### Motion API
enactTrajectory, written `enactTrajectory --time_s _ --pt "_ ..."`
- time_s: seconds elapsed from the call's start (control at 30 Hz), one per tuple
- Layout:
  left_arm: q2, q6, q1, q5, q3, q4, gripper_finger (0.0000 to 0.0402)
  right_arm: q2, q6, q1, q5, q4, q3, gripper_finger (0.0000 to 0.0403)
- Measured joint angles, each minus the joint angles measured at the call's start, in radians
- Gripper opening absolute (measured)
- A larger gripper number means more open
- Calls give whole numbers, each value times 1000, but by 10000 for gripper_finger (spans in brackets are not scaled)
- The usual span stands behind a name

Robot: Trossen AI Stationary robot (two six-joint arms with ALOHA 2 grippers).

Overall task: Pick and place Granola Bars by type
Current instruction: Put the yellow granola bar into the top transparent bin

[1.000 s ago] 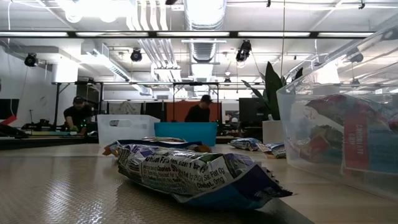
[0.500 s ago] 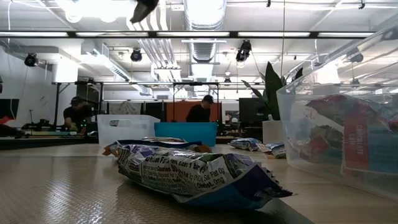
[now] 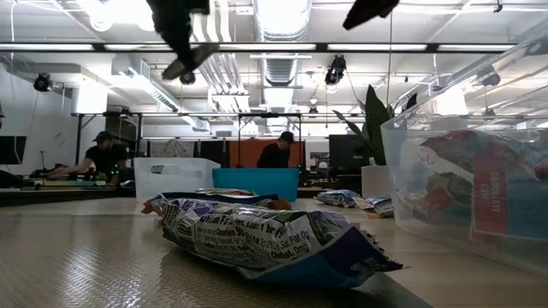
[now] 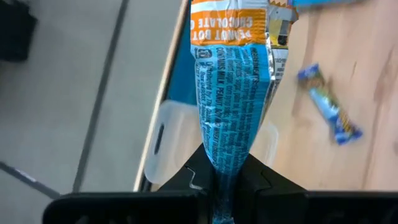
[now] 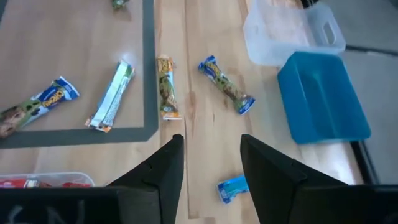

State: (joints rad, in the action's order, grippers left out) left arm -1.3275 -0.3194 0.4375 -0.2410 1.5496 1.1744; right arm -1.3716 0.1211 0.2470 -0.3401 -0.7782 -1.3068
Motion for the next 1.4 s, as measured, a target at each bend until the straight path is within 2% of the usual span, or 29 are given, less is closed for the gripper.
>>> enactTrajectory --time_s 0.2,0.5,0.67,1.1,1.4 --pt "-20 -29 56 35 -134 -17 7 2 55 0 -3 31 59 151" --pt "-21 -58 74 44 -397 -167 7 2 69 9 -1 116 112 139" --pt "-21 -81 80 43 -482 -254 7 -1 64 16 1 137 112 141" --pt "-175 -100 96 45 -504 -344 7 -4 81 18 3 153 113 141" --pt "-221 -97 99 72 -508 -390 7 -4 81 19 8 153 112 136"
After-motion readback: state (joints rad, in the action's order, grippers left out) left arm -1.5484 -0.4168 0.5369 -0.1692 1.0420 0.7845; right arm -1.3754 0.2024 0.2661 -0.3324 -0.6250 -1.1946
